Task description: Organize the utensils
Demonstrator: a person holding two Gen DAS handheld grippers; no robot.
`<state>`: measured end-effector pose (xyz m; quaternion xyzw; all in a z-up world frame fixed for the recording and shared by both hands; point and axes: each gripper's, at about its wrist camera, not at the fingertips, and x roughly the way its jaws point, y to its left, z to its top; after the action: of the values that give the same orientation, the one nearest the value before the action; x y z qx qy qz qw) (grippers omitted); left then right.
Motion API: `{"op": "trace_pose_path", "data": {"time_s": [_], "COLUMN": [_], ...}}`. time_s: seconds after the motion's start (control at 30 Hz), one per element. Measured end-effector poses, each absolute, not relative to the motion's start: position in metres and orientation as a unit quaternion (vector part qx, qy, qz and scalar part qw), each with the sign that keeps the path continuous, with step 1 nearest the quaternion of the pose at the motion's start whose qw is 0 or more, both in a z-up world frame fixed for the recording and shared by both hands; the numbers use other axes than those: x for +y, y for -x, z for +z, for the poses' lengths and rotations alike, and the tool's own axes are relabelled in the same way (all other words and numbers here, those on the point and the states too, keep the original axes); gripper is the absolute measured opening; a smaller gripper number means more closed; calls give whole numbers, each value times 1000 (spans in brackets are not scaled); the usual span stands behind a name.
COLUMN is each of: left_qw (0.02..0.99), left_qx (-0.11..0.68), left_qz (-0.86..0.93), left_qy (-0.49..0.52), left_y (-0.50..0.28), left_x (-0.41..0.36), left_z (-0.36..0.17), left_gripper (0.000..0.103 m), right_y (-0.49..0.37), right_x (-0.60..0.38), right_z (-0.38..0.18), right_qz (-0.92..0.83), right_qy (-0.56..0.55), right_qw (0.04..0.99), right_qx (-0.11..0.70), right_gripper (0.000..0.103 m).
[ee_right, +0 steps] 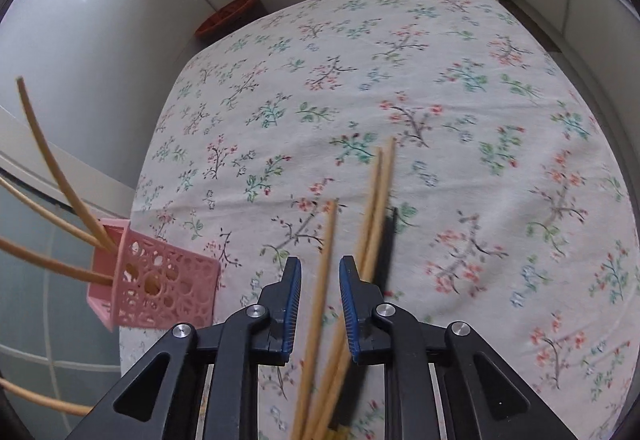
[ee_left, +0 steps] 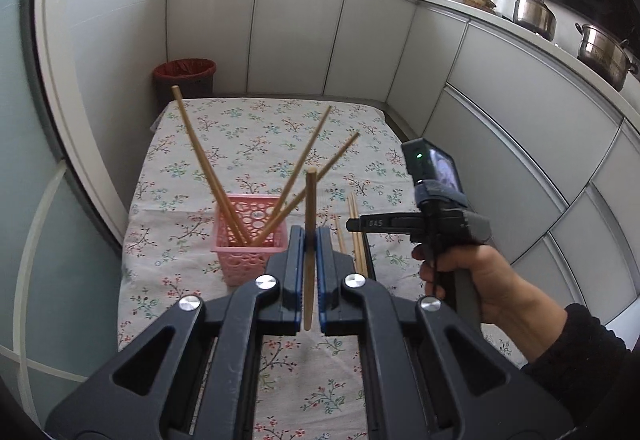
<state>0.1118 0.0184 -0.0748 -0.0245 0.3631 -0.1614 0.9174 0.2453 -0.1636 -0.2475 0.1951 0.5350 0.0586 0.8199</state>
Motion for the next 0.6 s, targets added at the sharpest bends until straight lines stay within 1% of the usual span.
{"op": "trace_pose_path", "data": {"time_s": [0.23,0.33,0.4,0.6], "left_qw": [919,920,920,921], "left_qx": [363,361,361,360], "left_qz": [-152,-151,-150,-145], "left_qy": [40,38,36,39], "left_y": [-114,-112,-112,-112], "left_x": [34,33,32,36], "left_z": [-73,-74,-75,-74], "left_gripper": [6,6,6,6], "right_y": [-261,-261,-259,-247], "right_x": [-140,-130,-123,-131], "right_z": [-274,-277,-276,-263], "right_qz": [32,21,14,34], "right_qy": [-141,-96,-70,-96], "right_qw": [813,822,828,832], "right_qx": [564,561,557,545], "right_gripper": [17,10,9,8]}}
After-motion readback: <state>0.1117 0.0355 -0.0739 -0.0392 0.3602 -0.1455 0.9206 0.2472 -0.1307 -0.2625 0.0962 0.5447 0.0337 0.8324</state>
